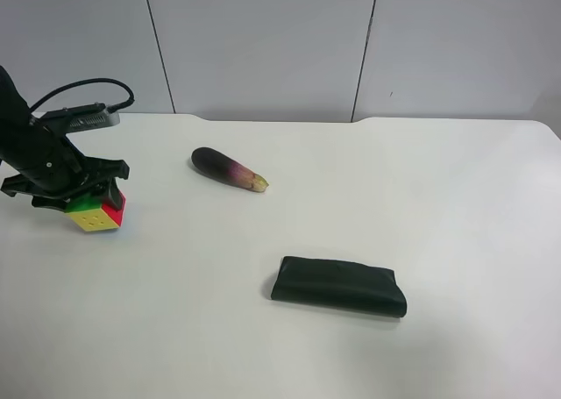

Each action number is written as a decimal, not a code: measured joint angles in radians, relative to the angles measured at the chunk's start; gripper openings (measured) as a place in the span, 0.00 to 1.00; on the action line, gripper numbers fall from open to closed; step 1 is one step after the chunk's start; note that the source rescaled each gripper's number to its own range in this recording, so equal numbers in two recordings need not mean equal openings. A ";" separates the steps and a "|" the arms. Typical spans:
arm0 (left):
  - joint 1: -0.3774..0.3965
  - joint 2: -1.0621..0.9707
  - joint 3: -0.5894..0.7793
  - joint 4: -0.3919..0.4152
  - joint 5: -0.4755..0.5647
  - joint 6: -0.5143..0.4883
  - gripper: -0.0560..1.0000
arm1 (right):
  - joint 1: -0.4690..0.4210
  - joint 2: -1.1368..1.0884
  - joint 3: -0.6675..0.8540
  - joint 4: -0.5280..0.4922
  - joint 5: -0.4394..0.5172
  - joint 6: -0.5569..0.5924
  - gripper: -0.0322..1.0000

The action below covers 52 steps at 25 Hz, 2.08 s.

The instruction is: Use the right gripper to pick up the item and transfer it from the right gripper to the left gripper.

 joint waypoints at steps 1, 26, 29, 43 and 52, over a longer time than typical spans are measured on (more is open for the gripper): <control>0.000 0.008 0.000 0.000 -0.006 0.000 0.06 | 0.000 0.000 0.000 0.000 0.000 0.000 1.00; 0.000 -0.061 -0.061 0.013 0.099 -0.003 0.99 | 0.000 0.000 0.000 0.000 0.000 0.000 1.00; 0.000 -0.141 -0.091 0.023 0.195 -0.003 0.99 | 0.000 0.000 0.000 0.000 0.000 0.000 1.00; 0.000 -0.726 -0.086 0.063 0.586 0.000 1.00 | 0.000 0.000 0.000 0.000 0.000 0.000 1.00; 0.000 -1.123 0.136 0.105 0.691 0.031 1.00 | 0.000 0.000 0.000 0.000 0.000 0.000 1.00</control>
